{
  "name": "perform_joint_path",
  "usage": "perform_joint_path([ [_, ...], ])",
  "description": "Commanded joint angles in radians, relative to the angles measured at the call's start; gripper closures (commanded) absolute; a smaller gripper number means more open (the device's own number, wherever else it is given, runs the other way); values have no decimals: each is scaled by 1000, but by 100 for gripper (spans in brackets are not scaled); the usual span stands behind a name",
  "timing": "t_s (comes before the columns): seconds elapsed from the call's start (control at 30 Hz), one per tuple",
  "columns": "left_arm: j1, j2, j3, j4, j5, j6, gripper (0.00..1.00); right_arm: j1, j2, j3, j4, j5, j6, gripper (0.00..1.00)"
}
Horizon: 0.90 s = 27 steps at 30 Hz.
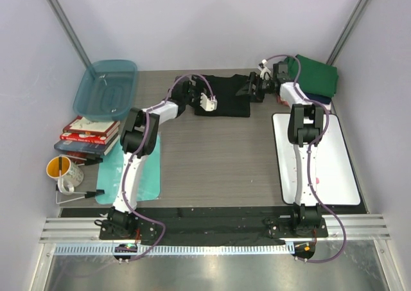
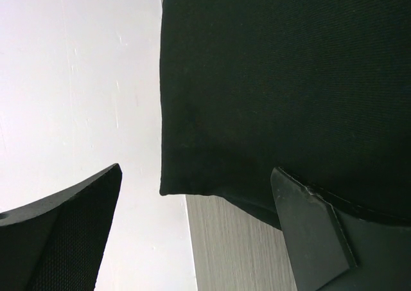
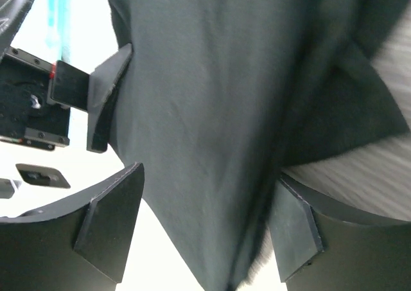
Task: Fold and stack the t-shirts
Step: Put the neatly folded tshirt into the corner of the board with the right arm
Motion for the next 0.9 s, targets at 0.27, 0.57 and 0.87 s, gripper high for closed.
perform_joint_path([
  [0.27, -19, -57, -149, -65, -42, -78, 2, 89, 123, 41, 22, 109, 62, 65],
  [0.57, -25, -159, -261, -55, -56, -74, 3, 46, 43, 119, -82, 257, -59, 99],
  [0.87, -22, -356, -407, -47, -159, -97, 5, 2, -82, 351, -237, 462, -331, 99],
])
